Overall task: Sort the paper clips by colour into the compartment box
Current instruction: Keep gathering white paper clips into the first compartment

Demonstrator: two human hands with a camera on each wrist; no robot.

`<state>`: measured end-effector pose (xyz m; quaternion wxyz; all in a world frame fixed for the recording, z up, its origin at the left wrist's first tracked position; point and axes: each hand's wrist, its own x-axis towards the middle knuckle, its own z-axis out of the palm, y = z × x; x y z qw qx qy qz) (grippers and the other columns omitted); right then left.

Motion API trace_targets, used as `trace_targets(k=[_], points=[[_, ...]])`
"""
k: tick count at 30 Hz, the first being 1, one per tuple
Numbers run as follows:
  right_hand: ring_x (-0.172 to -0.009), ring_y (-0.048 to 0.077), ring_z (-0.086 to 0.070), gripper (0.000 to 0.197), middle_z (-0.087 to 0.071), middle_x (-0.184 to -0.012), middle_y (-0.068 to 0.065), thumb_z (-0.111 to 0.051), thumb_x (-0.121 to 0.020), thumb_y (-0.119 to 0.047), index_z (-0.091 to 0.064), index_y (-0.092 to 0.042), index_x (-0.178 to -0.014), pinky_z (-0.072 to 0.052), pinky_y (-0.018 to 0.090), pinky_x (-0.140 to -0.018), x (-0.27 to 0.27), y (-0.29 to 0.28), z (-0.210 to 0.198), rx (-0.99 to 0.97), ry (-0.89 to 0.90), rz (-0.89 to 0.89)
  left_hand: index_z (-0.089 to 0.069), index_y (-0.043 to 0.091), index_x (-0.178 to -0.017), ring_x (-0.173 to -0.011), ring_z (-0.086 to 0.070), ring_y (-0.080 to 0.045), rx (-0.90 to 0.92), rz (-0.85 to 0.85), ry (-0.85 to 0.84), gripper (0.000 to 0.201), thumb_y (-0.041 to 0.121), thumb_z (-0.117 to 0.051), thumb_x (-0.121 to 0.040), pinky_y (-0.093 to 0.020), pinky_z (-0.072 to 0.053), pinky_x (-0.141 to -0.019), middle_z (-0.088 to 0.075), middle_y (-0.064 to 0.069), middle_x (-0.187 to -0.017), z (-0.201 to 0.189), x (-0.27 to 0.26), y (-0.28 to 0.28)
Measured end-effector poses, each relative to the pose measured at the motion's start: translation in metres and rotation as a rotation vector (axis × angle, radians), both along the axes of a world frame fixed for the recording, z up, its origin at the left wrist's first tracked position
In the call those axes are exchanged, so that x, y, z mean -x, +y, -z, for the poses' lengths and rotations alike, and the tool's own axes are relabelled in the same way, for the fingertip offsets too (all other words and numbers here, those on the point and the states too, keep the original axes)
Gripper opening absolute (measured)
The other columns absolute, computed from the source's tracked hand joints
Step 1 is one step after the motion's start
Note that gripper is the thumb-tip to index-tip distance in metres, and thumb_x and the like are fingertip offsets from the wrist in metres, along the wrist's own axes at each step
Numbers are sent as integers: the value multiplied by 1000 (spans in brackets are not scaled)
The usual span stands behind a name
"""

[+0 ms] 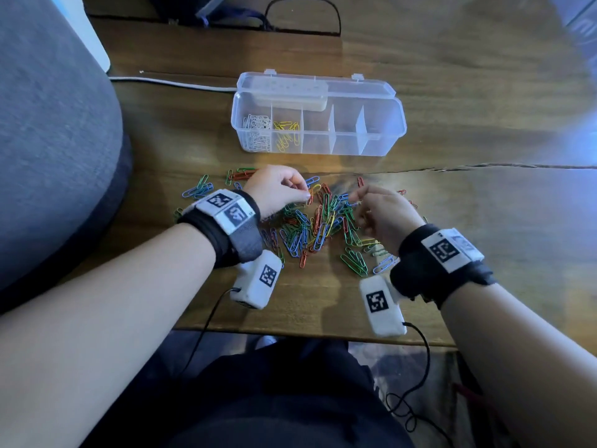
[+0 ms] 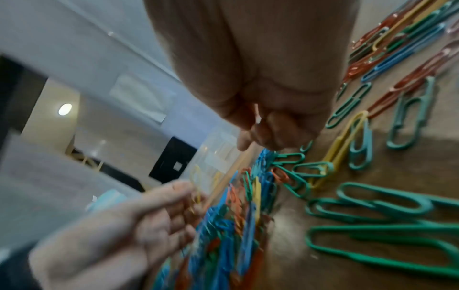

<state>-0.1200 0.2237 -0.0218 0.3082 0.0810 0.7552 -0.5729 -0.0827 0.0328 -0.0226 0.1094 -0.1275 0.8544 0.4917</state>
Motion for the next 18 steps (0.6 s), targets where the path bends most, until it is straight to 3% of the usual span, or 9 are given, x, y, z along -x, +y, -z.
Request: trace_targets(k=[2, 4, 8, 13, 16, 18], points=[[-50, 15, -39, 21, -42, -60, 0, -43, -87, -10, -56, -14, -70, -27, 25, -48, -5, -4, 3, -259, 116, -142, -59, 19, -69, -57, -47, -6, -237, -90, 9, 21, 4, -68, -81, -19, -38, -54, -54, 3, -63, 1, -5, 0], [-60, 18, -44, 19, -46, -64, -2, -54, -87, -27, -57, -14, -75, -33, 27, -55, -14, -10, 4, -497, 258, -294, -57, 15, -73, -54, -53, -1, -389, -145, 15, 23, -5, -62, -83, -13, -41, -50, -59, 6, -60, 2, -9, 2], [-77, 21, -49, 21, -54, -79, -1, -62, -84, -37, -59, -17, -82, -37, 27, -67, -27, -23, 6, -799, 444, -404, -57, 10, -93, -65, -47, -7, -389, -95, -45, 20, -7, -49, -90, -12, -45, -49, -49, -1, -73, 2, -16, 5], [-69, 25, -53, 14, -62, -77, 12, -60, -79, -13, -68, -2, -82, -39, 23, -58, -16, -24, 7, -798, 371, -354, -54, 9, -73, -51, -52, -9, -421, -165, -164, 30, -6, -34, -89, -18, -42, -46, -49, -5, -67, -8, -24, -1], [-62, 21, -46, 11, -51, -64, 11, -60, -76, -7, -64, -4, -66, -34, 21, -49, -10, -17, 8, -686, 312, -284, -51, 11, -72, -51, -47, -11, -243, -109, -179, 30, -4, -31, -88, -18, -36, -43, -49, -3, -66, -11, -24, -2], [-56, 19, -40, 11, -45, -59, 8, -63, -77, -7, -65, -1, -68, -32, 23, -50, -9, -11, 7, -540, 277, -198, -52, 15, -73, -52, -40, -15, -103, -47, -155, 30, 0, -32, -89, -20, -32, -45, -46, -2, -64, -10, -24, 2]])
